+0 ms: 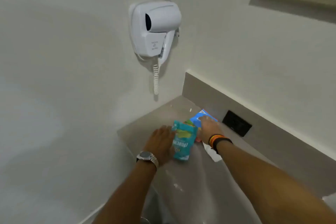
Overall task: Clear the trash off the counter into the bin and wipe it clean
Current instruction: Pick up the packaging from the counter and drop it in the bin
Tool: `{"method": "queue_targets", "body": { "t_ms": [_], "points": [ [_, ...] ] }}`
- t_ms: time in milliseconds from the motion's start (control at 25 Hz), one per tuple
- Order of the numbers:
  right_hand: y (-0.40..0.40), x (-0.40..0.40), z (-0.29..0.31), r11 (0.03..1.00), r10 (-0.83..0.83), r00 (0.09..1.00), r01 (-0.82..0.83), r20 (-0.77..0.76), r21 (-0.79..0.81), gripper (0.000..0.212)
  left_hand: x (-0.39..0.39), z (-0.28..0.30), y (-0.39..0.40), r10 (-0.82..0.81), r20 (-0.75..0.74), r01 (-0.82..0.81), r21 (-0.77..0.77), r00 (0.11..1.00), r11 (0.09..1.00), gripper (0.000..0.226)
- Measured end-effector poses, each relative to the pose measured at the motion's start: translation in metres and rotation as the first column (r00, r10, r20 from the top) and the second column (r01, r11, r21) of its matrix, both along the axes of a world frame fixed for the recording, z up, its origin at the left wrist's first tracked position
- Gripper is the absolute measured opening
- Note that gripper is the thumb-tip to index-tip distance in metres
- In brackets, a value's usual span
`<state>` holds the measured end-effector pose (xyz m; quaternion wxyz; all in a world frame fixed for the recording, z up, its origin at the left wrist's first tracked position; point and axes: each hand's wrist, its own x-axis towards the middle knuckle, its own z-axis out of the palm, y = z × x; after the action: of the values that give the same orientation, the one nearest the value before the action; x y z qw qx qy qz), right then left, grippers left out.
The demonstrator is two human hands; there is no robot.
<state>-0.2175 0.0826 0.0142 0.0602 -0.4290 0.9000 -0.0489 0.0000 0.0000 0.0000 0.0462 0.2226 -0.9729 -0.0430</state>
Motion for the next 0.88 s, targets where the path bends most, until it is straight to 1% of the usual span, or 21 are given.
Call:
{"method": "queue_targets", "body": {
  "t_ms": [80,160,240,280,320,400,480,560,680,800,880],
  "points": [
    [-0.020,-0.020,-0.029,0.990,0.037,0.997,-0.047,0.071,0.135,0.060,-0.027,-0.028,-0.010,-0.016,0.108,0.003,0.125,0.994,0.992,0.074],
    [-0.031,-0.032,-0.055,0.960,0.088,0.982,-0.129,0.167,0.248,0.067,-0.044,-0.055,-0.016,-0.064,0.220,0.028,0.162,0.973,0.986,0.081],
    [-0.039,-0.046,-0.076,0.936,0.136,0.968,-0.195,0.209,0.293,0.072,-0.061,-0.079,-0.020,-0.132,0.291,0.077,0.193,0.948,0.978,0.085],
    [-0.042,-0.052,-0.082,0.944,0.122,0.973,-0.175,0.195,0.280,0.072,-0.065,-0.085,-0.023,-0.151,0.320,0.090,0.199,0.935,0.976,0.088],
    [-0.045,-0.054,-0.081,0.959,0.075,0.982,-0.119,0.172,0.259,0.068,-0.068,-0.088,-0.025,-0.168,0.347,0.102,0.201,0.923,0.974,0.090],
    [-0.051,-0.059,-0.084,0.982,0.006,0.993,-0.029,0.122,0.185,0.052,-0.073,-0.095,-0.030,-0.191,0.346,0.125,0.204,0.919,0.971,0.091],
    [-0.053,-0.057,-0.091,0.988,0.010,0.998,-0.020,0.062,0.155,0.037,-0.078,-0.095,-0.030,-0.204,0.336,0.150,0.178,0.920,0.973,0.088],
    [-0.053,-0.055,-0.096,0.992,0.002,1.000,-0.003,0.005,0.128,0.027,-0.081,-0.096,-0.027,-0.211,0.363,0.166,0.152,0.908,0.974,0.089],
    [-0.046,-0.053,-0.094,0.994,-0.042,0.999,0.043,-0.007,0.102,0.028,-0.080,-0.098,-0.020,-0.193,0.408,0.142,0.151,0.892,0.978,0.087],
    [-0.028,-0.047,-0.077,0.996,-0.094,0.994,0.095,-0.063,0.005,0.031,-0.079,-0.093,-0.018,-0.186,0.399,0.136,0.149,0.898,0.979,0.064],
    [-0.010,-0.039,-0.060,0.990,-0.115,0.990,0.107,-0.087,-0.091,0.035,-0.080,-0.082,-0.019,-0.139,0.353,0.098,0.131,0.925,0.987,0.051]
  ]
}}
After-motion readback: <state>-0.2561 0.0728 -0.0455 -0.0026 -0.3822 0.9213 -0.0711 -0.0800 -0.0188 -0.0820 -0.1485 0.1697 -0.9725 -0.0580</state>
